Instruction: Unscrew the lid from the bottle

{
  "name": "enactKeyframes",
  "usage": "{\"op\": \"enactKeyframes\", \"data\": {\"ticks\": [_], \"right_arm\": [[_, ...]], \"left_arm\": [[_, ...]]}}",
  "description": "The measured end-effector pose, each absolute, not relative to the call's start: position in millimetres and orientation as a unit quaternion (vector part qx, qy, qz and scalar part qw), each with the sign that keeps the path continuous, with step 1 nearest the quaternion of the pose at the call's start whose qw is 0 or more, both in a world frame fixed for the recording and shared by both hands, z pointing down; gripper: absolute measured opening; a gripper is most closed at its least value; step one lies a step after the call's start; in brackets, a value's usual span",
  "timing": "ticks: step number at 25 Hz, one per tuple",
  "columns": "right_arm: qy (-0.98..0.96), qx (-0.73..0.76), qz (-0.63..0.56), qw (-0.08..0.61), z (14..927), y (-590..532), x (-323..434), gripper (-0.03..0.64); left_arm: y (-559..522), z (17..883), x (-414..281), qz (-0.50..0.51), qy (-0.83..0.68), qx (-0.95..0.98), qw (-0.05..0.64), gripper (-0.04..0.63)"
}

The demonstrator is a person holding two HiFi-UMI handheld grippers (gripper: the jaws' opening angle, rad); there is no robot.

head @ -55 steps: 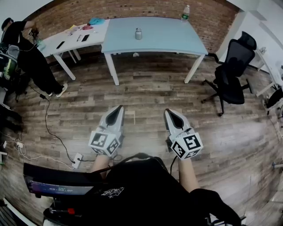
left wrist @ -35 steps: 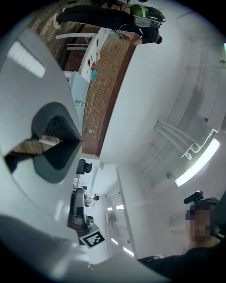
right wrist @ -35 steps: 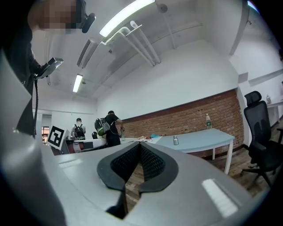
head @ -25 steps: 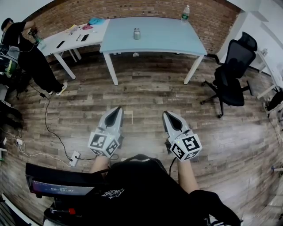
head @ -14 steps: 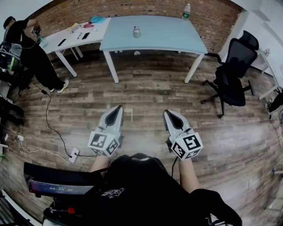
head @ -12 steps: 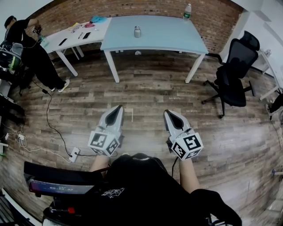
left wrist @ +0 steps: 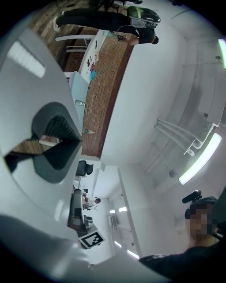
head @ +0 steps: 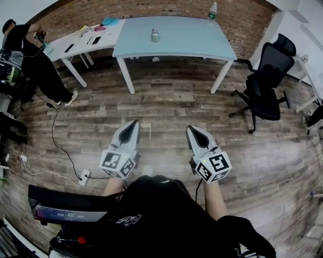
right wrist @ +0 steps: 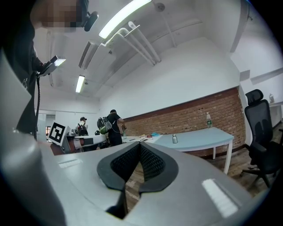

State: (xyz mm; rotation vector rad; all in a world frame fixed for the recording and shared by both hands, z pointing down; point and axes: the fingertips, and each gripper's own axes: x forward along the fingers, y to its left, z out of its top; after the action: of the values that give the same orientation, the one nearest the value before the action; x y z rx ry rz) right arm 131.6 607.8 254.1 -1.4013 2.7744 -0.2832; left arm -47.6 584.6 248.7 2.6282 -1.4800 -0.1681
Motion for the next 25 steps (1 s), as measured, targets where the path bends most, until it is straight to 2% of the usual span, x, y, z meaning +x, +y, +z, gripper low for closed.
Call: {"op": "enactKeyframes", "data": {"ticks": [25], "right_arm": [[0.878,-0.469,-0.095,0.006,249.7,519.4,89.1,0.002]], "left_arm": [[485.9,251.0,-79.3,-0.063,-0.462,0.882,0.072,0.000]]}}
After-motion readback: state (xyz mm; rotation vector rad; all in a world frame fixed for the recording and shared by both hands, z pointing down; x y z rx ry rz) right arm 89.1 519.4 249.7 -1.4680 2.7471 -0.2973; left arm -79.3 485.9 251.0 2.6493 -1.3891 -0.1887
